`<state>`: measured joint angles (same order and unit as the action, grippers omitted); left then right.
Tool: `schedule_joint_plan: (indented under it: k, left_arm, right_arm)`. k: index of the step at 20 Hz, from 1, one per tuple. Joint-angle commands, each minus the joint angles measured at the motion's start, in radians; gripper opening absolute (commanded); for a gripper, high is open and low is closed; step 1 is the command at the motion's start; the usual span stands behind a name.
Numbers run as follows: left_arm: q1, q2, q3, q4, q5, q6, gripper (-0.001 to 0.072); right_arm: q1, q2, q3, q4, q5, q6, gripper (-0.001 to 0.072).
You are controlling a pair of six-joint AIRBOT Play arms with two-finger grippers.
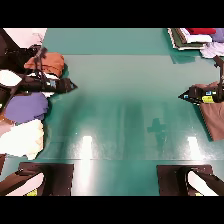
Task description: Fold the shirts.
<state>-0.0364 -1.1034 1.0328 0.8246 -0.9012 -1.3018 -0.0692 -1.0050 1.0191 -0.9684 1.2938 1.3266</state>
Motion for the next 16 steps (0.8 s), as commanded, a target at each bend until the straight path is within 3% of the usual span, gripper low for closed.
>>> schedule_joint_plan:
  k: [1,3,6,11,16]
  left_arm:
    - [0.055,0.000,0.088,0.120,0.210,0.045,0.0546]
    - [0.098,-0.031,0.159,0.237,0.266,0.037,0.0550]
    - [0.152,-0.184,0.278,0.356,0.227,0.016,0.0551]
    - [0.204,-0.504,0.494,0.380,0.192,-0.018,0.0552]
    - [0.204,-0.701,0.619,0.423,0.187,-0.057,0.0552]
  right_arm:
    - [0.001,0.001,0.001,0.000,0.000,0.000,0.0017]
    - [0.001,0.001,0.001,0.000,-0.001,0.000,0.0017]
    - [0.001,0.001,0.001,0.001,-0.003,0.000,0.0017]
    - [0.001,0.001,0.001,0.000,-0.003,0.000,0.0017]
    - [0.001,0.001,0.001,0.000,-0.003,0.000,0.0017]
